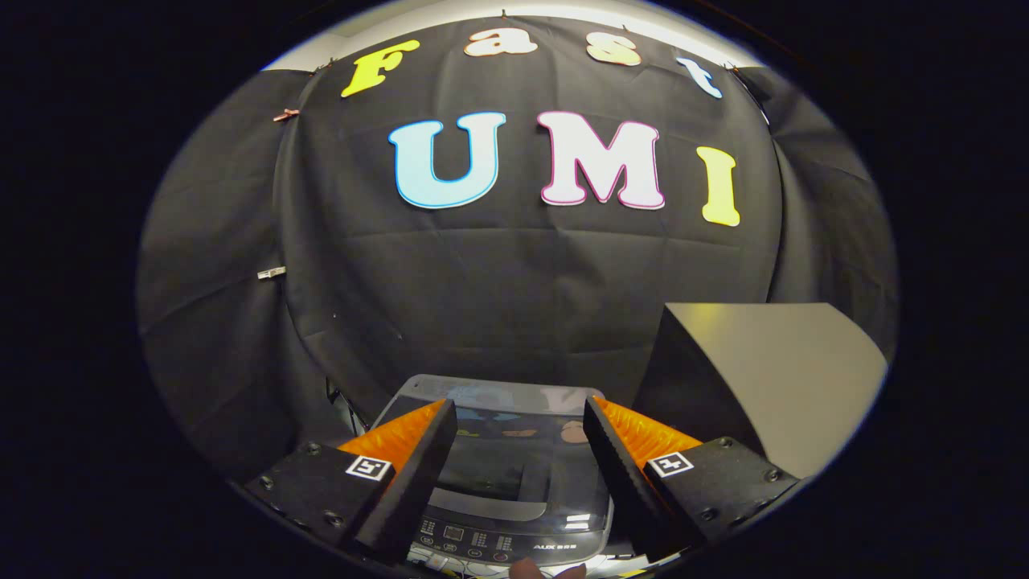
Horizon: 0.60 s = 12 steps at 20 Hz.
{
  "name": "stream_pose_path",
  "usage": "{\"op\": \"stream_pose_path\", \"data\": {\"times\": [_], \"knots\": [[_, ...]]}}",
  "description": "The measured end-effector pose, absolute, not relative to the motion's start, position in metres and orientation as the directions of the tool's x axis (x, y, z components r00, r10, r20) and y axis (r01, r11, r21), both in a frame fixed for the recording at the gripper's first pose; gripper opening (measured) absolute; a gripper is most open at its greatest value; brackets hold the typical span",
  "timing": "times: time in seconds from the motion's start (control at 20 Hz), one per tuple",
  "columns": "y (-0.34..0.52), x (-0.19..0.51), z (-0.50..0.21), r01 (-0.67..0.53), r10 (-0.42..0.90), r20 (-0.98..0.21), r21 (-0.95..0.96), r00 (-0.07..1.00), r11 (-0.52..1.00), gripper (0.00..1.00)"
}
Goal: Put the clothes into the washing machine and then close the washing machine lid.
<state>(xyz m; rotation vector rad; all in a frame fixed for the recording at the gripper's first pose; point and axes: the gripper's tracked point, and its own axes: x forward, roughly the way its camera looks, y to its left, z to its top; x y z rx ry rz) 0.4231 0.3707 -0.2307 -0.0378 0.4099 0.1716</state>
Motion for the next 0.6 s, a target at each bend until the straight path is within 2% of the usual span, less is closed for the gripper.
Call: {"op": "stream_pose_path", "data": {"times": [0.35,0.6], "knots": [[0.363,0.378,-0.162,-0.235,0.217,-0.275,-0.034,0.937,0.971,0.99],[0.340,0.338,-0.125,-0.232,0.216,-0.225,-0.044,0.950,0.972,1.00]]}}
